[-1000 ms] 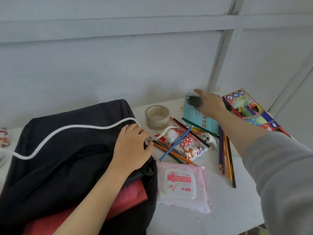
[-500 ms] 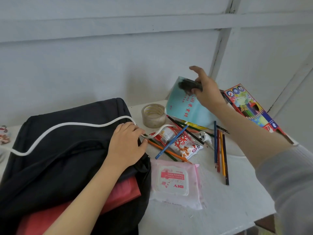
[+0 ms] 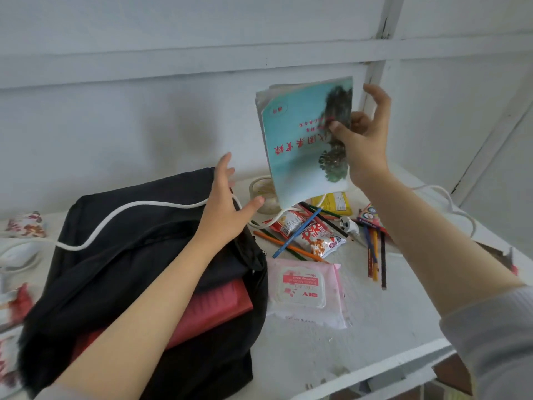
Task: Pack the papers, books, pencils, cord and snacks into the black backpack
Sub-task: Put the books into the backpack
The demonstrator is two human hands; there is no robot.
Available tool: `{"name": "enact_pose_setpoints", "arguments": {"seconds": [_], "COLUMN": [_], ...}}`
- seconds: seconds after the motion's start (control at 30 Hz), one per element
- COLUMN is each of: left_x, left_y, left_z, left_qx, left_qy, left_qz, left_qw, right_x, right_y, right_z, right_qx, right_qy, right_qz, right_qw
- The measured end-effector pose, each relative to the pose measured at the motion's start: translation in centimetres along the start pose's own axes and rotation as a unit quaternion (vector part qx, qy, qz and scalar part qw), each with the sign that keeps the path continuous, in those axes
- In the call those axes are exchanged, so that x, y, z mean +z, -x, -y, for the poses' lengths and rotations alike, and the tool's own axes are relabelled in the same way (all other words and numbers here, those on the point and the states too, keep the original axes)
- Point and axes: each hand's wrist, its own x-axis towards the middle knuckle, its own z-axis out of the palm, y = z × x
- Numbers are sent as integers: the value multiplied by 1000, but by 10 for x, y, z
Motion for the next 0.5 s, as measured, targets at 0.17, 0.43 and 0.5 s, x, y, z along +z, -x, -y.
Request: {"name": "enact_pose_setpoints", "arguments": {"seconds": [0.17, 0.43, 0.5], "left_x": [-6, -1, 8], "left_y": [-11, 3, 12], "left_z": [-35, -66, -67], "left_qx": [-5, -3, 5], "left_qy": [111, 171, 162], "left_qz": [-31, 20, 33], "left_qw": [993, 985, 986], "right_x": [1, -20, -29], "right_y": [25, 73, 87], "right_z": [5, 40, 48], "right_qx": [104, 96, 99], "right_qy": [-156, -149, -136], "right_qz": [36, 65, 62], "right_qw": [982, 982, 984]}}
